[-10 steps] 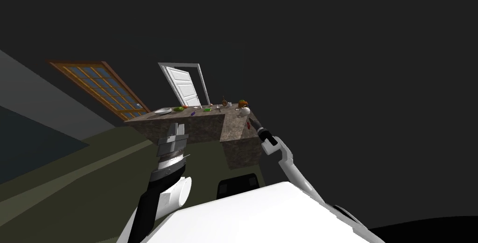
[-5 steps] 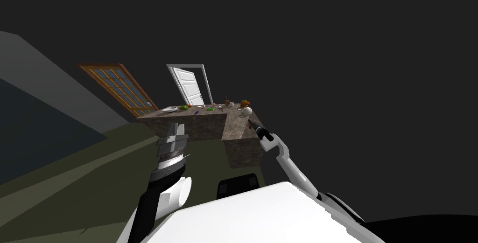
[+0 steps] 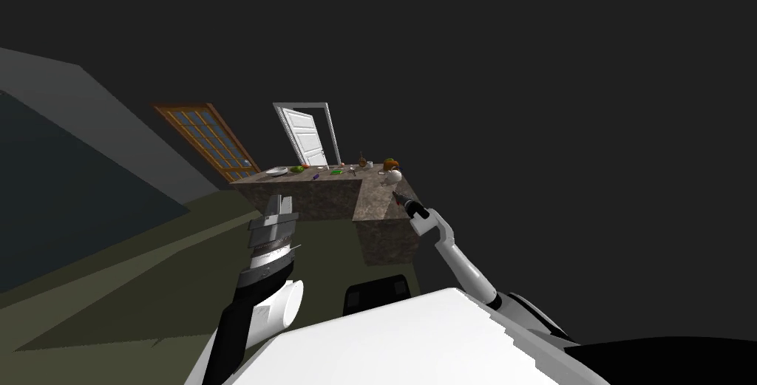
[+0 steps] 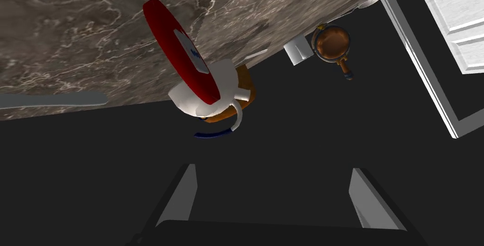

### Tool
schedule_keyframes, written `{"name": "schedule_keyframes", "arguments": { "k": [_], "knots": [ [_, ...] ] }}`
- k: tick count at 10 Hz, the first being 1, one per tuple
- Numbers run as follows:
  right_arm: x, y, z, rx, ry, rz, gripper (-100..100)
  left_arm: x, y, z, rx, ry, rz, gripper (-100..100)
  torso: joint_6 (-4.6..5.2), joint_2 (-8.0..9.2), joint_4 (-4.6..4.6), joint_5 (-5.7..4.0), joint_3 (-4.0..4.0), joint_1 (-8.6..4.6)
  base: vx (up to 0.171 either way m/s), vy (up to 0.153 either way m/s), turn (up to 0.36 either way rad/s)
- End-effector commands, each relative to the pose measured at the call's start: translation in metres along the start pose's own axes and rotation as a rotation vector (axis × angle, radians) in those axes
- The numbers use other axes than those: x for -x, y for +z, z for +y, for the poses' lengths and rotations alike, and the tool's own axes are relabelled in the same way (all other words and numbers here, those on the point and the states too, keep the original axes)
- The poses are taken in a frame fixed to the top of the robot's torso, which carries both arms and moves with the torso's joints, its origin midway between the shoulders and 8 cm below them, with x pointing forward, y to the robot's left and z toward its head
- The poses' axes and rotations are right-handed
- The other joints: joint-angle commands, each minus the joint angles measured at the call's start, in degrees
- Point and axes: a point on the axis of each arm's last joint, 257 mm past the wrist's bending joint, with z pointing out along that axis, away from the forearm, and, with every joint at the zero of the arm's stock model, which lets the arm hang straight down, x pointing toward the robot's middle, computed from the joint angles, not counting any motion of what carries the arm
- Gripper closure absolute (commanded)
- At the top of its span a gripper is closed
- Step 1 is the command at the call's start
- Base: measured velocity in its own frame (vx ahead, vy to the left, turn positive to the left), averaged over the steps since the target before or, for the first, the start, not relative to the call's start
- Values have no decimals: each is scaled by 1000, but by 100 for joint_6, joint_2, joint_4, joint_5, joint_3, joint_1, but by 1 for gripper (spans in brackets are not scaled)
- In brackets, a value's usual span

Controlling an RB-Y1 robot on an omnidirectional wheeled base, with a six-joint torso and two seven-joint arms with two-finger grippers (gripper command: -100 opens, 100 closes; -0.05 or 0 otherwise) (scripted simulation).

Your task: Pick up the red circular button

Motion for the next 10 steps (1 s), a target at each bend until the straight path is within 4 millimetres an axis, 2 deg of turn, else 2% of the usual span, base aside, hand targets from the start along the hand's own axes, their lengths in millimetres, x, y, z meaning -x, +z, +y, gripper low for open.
{"name": "schedule_keyframes", "arguments": {
  "k": [1,6,10],
  "knots": [
    [-5,7,-9,-37,-45,35,-100,0,0,0,0,0,0,0,0,0,0,0,0,0,-12,-11,113],
    [-13,16,-28,-112,-121,101,-100,0,0,0,0,0,0,0,-1,1,0,0,0,-2,-12,-15,71],
    [-17,23,-53,-201,-224,176,-100,0,0,0,0,0,0,0,2,0,0,-1,0,-3,-12,-15,90]
  ]
}}
